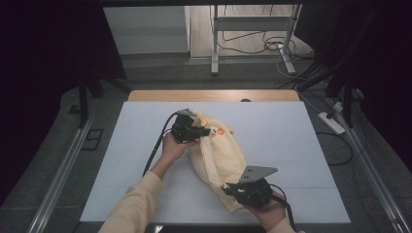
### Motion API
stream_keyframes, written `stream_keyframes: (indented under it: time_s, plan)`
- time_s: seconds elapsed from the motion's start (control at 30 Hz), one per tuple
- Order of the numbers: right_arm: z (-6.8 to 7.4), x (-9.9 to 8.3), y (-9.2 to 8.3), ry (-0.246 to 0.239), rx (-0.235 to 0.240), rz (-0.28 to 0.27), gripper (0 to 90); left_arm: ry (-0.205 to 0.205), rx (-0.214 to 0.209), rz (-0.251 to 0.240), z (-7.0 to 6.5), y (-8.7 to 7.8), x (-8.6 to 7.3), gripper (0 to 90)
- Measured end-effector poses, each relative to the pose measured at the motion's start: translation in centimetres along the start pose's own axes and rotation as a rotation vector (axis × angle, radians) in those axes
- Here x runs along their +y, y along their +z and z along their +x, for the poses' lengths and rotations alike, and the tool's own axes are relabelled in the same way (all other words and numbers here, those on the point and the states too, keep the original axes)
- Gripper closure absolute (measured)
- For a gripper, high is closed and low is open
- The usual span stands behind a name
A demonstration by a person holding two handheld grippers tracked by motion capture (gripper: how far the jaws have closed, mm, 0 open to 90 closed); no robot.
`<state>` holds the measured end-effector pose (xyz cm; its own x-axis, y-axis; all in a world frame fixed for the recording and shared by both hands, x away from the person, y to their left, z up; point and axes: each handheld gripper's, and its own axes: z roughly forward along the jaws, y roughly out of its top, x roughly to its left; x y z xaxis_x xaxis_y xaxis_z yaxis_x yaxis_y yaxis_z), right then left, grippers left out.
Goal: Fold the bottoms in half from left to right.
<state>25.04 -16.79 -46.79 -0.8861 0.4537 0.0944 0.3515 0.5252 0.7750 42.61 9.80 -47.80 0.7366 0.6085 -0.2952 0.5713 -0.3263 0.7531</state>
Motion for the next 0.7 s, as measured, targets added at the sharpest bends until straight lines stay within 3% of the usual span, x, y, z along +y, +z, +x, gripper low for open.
stream_keyframes:
  time_s: [0.33, 0.7]
  plan:
    - [-0.2, -0.3, -0.5, 0.015, -0.007, 0.0, 81.5, 0.008, 0.003, 0.009, -0.3, 0.4, 0.2, 82.6]
    - [-0.5, -0.8, -0.9, 0.033, -0.009, 0.003, 81.5, 0.001, -0.005, 0.041, -0.4, 2.0, 0.8, 82.6]
